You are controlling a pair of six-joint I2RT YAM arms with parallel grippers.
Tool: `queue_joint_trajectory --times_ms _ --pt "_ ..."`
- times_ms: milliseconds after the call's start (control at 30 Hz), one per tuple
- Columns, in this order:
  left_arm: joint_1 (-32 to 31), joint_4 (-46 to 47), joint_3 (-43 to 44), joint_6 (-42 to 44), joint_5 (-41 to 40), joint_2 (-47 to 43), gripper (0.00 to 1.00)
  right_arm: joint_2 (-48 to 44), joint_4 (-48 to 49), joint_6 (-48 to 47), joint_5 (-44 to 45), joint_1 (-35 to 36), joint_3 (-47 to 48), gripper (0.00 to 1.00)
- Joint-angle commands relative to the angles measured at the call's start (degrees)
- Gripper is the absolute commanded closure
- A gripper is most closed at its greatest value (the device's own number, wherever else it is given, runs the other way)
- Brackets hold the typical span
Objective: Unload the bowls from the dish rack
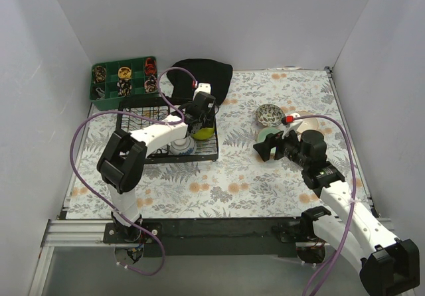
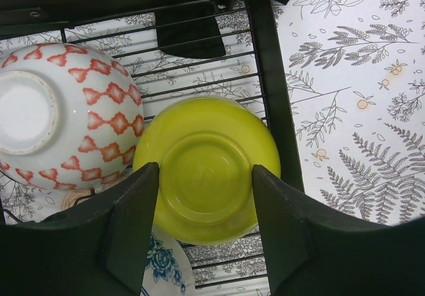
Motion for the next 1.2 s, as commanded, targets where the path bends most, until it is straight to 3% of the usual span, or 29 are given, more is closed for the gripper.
queue_joint_trajectory --times_ms 0,100,200,367,467,633,833,1167 --pt "0.2 -2.1 -0.6 -0.5 -1.9 -1.5 0.74 0.3 4.5 -1.2 -5.1 0.4 -0.2 0.16" --pt "0.2 -1.0 -1.9 -0.2 -1.7 -3.0 0.86 1.7 4.8 -1.2 -7.8 0.6 0.2 0.16" --pt "0.1 0.5 -3.2 1.2 -1.4 -4.1 0.87 2.5 5.3 -1.2 -10.2 0.8 0.2 0.16" --pt "0.1 3.2 -4.0 7.7 0.1 -4.6 0.46 2.9 5.5 -1.5 -11.0 1.0 0.4 0.16" --pt "-0.2 4.7 -5.4 13.3 2.3 -6.8 0.34 2.6 5.4 -1.5 -11.2 1.0 0.3 0.16" --pt "-1.9 8.4 -9.3 26.7 3.2 -11.0 0.22 2.9 5.5 -1.5 -11.4 1.2 0.4 0.16" --pt "-3.2 8.7 -13.6 38.2 9.8 -14.5 0.13 3.2 5.4 -1.6 -11.5 1.2 0.2 0.16" --pt "-4.1 7.1 -15.5 46.9 14.0 -11.9 0.07 3.9 5.4 -1.7 -11.6 1.4 0.2 0.16"
